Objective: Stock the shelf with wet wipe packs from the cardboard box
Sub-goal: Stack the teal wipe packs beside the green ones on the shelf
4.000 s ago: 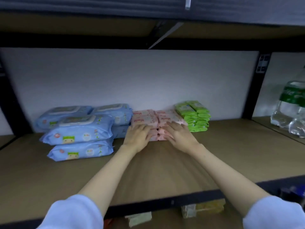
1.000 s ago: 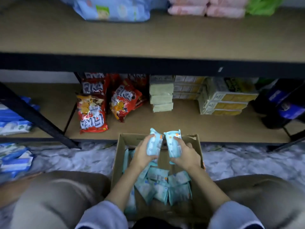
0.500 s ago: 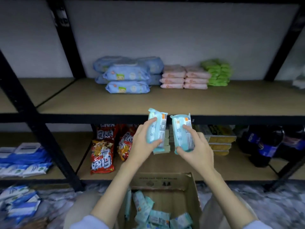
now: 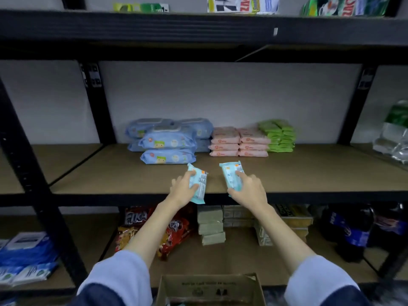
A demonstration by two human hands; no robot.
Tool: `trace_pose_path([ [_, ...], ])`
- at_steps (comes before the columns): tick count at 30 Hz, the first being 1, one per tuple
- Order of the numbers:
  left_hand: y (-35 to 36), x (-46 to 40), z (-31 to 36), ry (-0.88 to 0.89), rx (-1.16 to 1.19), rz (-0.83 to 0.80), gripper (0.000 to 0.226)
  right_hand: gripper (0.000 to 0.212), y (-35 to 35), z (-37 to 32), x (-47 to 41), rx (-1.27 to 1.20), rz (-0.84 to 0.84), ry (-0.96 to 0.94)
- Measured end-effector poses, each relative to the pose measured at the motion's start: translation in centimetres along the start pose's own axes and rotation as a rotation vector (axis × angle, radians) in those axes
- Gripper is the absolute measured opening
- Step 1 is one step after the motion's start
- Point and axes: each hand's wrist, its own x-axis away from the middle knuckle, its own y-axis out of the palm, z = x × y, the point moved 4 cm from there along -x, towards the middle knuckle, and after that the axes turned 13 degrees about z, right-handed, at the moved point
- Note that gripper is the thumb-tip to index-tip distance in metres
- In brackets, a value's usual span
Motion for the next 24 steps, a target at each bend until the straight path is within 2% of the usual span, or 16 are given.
trace_pose_path([
  [3,-0.3,-0.1,-0.2,-0.027,-0.148,-0.042,0.039,0.062,0.5,0.1,-0.3,0.051,-0.045,-0.016],
  [7,-0.6,0.4,0.1,0.014,-0.191,-0.023,0.038,0.055,0.9,0.2,-0.3,0.062,-0.053,-0.022],
  [11,-0.6,1.7,1.2,0.21,-0.212,0.091,0.067,0.069,0.7,0.0,0.1,0.224,0.01,-0.154],
  [14,-0.6,2.1,1.8,0.342,-0.19,0.09,0.079,0.075,0.6,-0.1,0.5,0.231,0.049,-0.278],
  [16,-0.7,2.0,2.1,0.381,-0.219,0.069,0.076,0.07,0.7,-0.2,0.3,0.225,0.055,-0.331],
  [19,-0.8,1.7,2.1,0.411,-0.399,0.025,0.069,0.061,0.9,-0.3,0.0,0.229,0.053,-0.37],
  [21,-0.7,1.8,1.7,0.434,-0.459,-0.005,0.055,0.052,0.9,-0.3,0.1,0.185,0.075,-0.382],
  [22,-0.8,1.8,1.4,0.447,-0.432,0.007,0.044,0.046,0.8,-0.3,0.2,0.137,0.104,-0.375],
  [24,-1.2,1.6,0.9,0.423,-0.215,0.099,0.033,0.036,0.3,-0.2,0.2,-0.02,0.174,-0.331],
])
